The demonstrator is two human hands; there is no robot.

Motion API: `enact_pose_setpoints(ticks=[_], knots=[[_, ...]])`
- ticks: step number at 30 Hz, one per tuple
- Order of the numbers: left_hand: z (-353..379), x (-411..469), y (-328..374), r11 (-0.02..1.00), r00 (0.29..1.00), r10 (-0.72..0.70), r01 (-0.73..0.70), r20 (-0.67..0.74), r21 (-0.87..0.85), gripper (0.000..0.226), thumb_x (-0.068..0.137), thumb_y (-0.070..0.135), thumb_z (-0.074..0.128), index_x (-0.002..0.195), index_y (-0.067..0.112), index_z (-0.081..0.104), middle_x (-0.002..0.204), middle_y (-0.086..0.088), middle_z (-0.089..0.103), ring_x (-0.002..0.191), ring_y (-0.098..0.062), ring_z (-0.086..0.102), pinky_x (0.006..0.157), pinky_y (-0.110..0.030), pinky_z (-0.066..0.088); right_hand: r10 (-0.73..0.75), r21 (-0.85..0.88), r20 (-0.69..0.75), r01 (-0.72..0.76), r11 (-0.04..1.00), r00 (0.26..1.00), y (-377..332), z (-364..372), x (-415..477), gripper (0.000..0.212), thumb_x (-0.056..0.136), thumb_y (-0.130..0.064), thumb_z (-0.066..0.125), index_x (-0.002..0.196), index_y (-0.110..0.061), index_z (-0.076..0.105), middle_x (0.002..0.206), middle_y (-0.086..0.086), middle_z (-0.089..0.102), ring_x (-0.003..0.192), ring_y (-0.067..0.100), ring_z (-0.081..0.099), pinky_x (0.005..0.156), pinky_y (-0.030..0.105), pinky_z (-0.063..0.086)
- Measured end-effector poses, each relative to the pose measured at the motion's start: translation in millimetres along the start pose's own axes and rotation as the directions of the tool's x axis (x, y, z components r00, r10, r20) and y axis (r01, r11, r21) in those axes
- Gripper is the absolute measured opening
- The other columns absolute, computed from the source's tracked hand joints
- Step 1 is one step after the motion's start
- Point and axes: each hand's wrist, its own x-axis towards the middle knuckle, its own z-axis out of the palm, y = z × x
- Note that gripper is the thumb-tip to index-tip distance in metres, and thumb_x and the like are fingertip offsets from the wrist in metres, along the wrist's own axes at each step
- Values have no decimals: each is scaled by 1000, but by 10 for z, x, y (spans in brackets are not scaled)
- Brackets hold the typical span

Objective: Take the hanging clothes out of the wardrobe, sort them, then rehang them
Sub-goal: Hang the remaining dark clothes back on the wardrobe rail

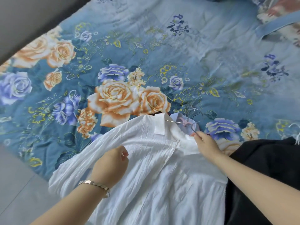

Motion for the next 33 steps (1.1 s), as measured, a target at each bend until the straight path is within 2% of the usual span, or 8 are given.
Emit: enact_pose_setpoints(ticks=[9,15,18,21,25,28,31,33], knots=[[-512,-1903,-712,995,981,-22,3,-193,-95,15,91,21,45,87,34,50,90,10,56,85,-13,53,70,-24,42,-417,218,58,396,892,907,-1092,-383,-2029,21,94,-12,53,76,-20,59,56,-13,54,50,-9,50,54,5,35],[-748,-3495,-1401,954,924,-191,95,-332,-284,28,88,17,49,67,37,47,87,4,63,86,-21,61,78,-30,51,-705,66,201,708,703,680,-1810,-526,-3617,20,91,-10,58,78,1,68,68,8,57,63,3,47,62,16,34],[-846,-4214,-1715,921,872,-286,136,-398,-365,23,87,13,48,74,31,53,82,3,63,81,-21,60,74,-27,49,-790,19,300,825,565,534,-2241,-483,-4337,20,90,-13,59,78,-3,70,64,1,51,60,5,43,59,16,31],[-942,-4862,-1971,881,792,-404,202,-458,-428,19,88,12,47,81,27,56,82,5,61,83,-19,59,72,-27,46,-835,-2,384,905,426,394,-2637,-341,-5030,25,90,-18,58,67,-11,65,59,-3,49,62,9,44,56,18,31],[-988,-5688,-2219,794,643,-566,260,-515,-549,20,87,13,48,79,29,55,83,4,62,81,-17,60,65,-25,45,-854,-53,506,992,115,126,-3030,-81,-5912,37,91,-23,55,59,-4,60,71,19,53,68,20,44,64,32,30],[-901,-6327,-2321,701,494,-697,315,-520,-640,16,88,15,47,84,26,58,86,1,66,87,-20,63,74,-27,49,-824,39,561,997,-73,-82,-3176,67,-6500,33,91,-25,55,73,0,67,89,4,45,80,25,52,73,26,36],[-694,-6908,-2319,583,326,-809,347,-489,-734,16,89,15,48,88,22,62,90,-3,68,88,-23,64,78,-30,51,-743,201,640,976,-85,-196,-3232,153,-7041,28,86,-23,59,71,-2,70,86,-4,46,78,21,56,73,27,44],[-509,-7283,-2239,509,227,-861,356,-456,-784,17,89,15,47,89,19,64,91,-4,68,89,-24,64,78,-29,49,-660,344,710,939,20,-246,-3212,192,-7398,24,83,-21,63,63,-9,71,70,-6,55,59,11,52,54,22,42]])
